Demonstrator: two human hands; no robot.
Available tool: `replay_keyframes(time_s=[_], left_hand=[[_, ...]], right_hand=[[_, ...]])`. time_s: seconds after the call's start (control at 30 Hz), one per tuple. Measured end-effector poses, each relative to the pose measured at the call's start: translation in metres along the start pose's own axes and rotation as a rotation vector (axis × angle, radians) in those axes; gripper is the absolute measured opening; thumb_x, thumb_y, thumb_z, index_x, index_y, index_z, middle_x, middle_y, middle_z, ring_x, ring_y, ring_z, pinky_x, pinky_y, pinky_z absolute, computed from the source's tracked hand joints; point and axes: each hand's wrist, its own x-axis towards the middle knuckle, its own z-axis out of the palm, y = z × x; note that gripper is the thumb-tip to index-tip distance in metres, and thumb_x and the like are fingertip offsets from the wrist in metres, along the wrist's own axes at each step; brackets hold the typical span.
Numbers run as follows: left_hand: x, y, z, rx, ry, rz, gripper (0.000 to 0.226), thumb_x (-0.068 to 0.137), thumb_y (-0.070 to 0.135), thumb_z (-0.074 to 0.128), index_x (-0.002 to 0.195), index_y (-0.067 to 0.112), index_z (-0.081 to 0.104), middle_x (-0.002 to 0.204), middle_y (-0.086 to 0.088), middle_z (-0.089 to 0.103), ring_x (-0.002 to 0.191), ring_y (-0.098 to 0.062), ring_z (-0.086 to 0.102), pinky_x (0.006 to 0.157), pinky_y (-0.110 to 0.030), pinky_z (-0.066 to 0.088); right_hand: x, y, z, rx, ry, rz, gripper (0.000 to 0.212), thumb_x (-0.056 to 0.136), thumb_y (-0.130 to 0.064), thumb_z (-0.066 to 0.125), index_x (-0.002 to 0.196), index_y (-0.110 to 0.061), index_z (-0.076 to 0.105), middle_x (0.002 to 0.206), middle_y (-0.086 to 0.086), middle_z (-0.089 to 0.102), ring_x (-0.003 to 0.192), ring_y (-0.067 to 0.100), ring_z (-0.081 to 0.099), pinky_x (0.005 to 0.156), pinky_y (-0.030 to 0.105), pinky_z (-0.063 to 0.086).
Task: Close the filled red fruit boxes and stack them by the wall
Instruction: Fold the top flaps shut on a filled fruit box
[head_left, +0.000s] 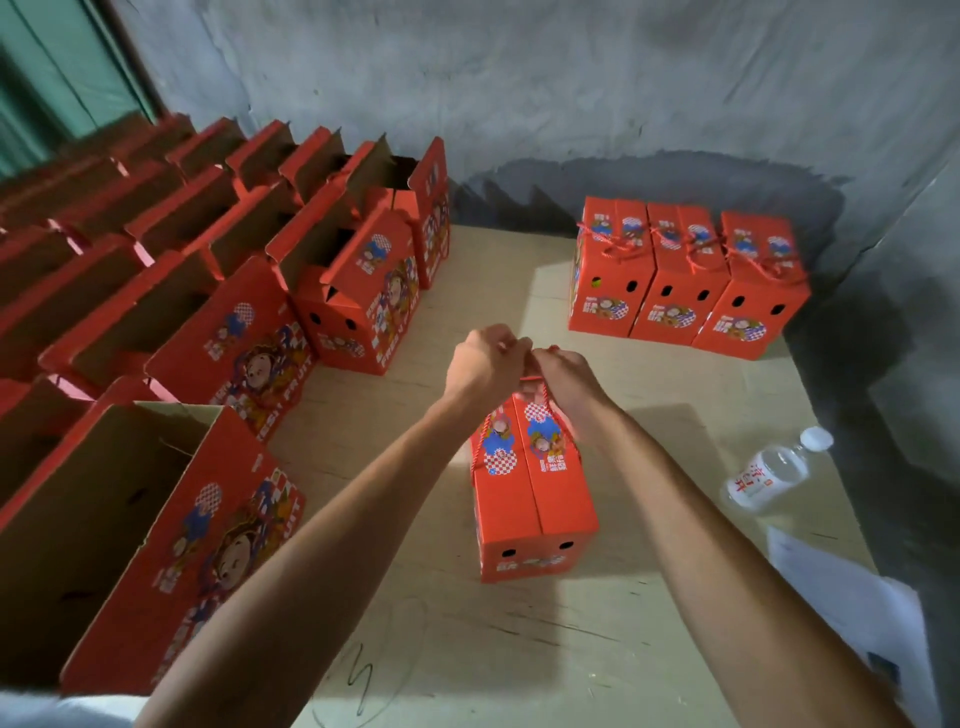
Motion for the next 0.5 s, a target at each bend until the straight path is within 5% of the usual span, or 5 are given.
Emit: replay_keyframes(time_s=[0.07,0.2,0.33,0.5], left_hand=[[0.006,-0.001,-0.008,0.017,-0.005,0.017,0.034,0.094,0.033,0.061,0.071,0.009,0.065,0.070,-0.006,0.068,0.069,-0.027,0.061,0.051,-0.025,0.038],[0.021,-0.004,-0.013,-0.019,-0.032,0.048,0.033,0.096,0.029,0.062,0.071,0.010,0.071,0.069,-0.006,0.069,0.063,-0.019,0.059,0.054,-0.025,0.044],[0.058,0.013,-0.024,-0.139,-0.034,0.117,0.032,0.102,0.025,0.056,0.080,0.011,0.075,0.081,-0.004,0.074,0.073,-0.021,0.066,0.063,-0.030,0.051],[0.138,0.046,-0.037,-0.088,0.005,0.187,0.027,0.100,0.018,0.052,0.085,0.002,0.067,0.085,-0.012,0.070,0.082,-0.031,0.067,0.068,-0.039,0.052]], right_hand=[[0.003,-0.006,0.009,0.031,-0.066,0.064,0.026,0.106,-0.021,0.051,0.097,0.000,0.062,0.087,0.020,0.069,0.079,0.032,0.071,0.077,0.043,0.059],[0.013,-0.009,0.025,0.008,-0.145,0.143,0.051,0.111,-0.029,0.033,0.075,-0.002,0.056,0.053,0.014,0.055,0.041,0.020,0.052,0.044,0.027,0.043],[0.050,-0.033,0.030,-0.086,0.032,0.086,0.044,0.103,-0.032,0.048,0.064,-0.012,0.050,0.042,0.003,0.040,0.035,0.017,0.039,0.049,0.027,0.039],[0.125,-0.088,0.023,-0.121,0.209,-0.063,0.046,0.098,-0.042,0.053,0.060,-0.016,0.056,0.045,-0.001,0.051,0.042,0.017,0.051,0.054,0.032,0.043]])
